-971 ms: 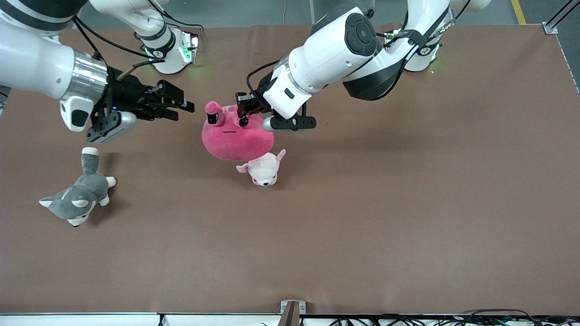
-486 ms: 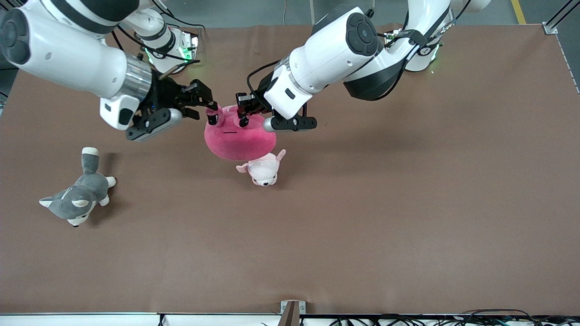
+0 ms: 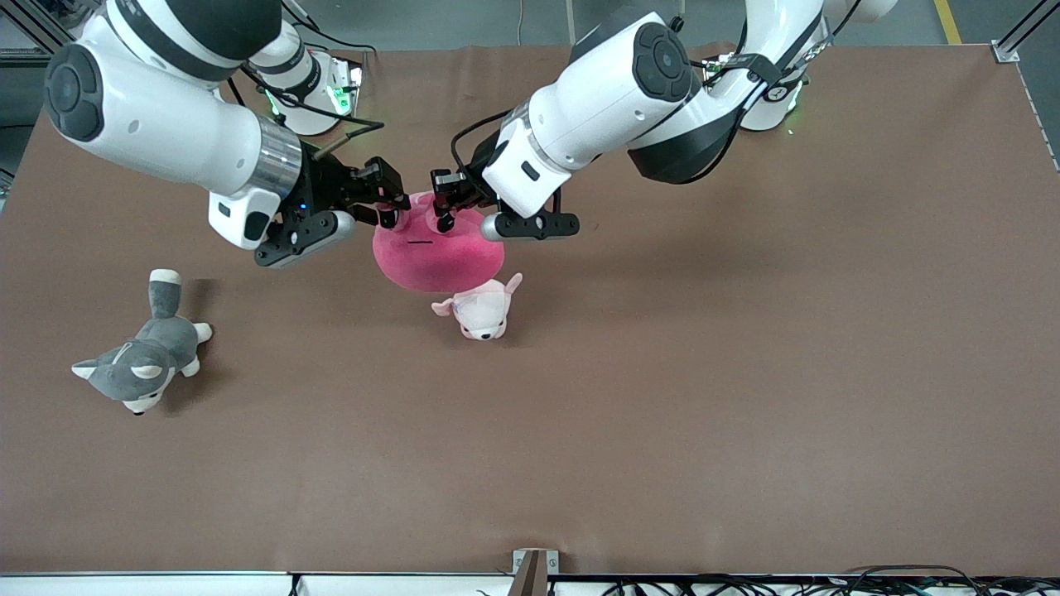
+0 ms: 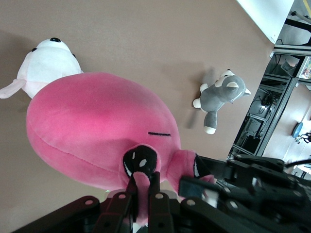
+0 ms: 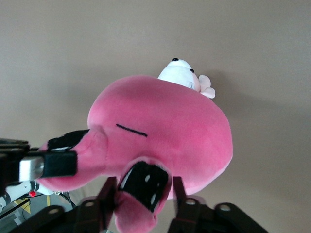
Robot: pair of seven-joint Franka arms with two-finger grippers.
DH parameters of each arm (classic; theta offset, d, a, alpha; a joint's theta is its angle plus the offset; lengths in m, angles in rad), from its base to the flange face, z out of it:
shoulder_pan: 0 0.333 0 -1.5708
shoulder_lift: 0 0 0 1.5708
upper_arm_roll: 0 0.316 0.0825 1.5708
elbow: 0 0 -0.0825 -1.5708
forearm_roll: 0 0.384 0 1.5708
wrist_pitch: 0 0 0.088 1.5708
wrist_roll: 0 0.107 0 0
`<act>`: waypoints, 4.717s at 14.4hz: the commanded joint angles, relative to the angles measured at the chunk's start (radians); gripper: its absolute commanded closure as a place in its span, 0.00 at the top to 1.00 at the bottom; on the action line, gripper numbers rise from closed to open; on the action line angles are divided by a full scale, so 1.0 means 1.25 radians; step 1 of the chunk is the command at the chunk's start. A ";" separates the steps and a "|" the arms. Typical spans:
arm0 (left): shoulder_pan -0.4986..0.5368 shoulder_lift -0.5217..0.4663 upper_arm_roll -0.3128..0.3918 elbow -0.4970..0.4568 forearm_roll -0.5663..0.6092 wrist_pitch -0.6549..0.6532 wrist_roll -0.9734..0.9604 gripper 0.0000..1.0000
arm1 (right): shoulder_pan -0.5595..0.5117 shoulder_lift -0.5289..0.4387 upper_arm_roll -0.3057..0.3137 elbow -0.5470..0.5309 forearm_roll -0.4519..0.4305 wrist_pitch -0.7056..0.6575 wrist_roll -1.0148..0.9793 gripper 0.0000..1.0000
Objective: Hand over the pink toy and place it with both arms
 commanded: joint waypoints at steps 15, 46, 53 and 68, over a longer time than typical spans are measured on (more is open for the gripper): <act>0.106 -0.116 0.004 0.012 0.139 -0.069 0.005 1.00 | -0.180 0.032 -0.010 0.021 -0.111 -0.103 -0.195 0.00; 0.691 -0.428 0.000 -0.184 0.251 -0.558 0.772 1.00 | -0.292 0.152 -0.042 0.202 -0.266 -0.125 -0.242 1.00; 0.688 -0.422 0.004 -0.181 0.252 -0.557 0.771 1.00 | -0.295 0.022 -0.052 0.207 -0.345 -0.197 -0.078 1.00; 0.340 -0.421 0.355 -0.179 0.253 -0.561 0.771 1.00 | -0.405 -0.018 0.039 0.176 -0.401 -0.104 -0.088 1.00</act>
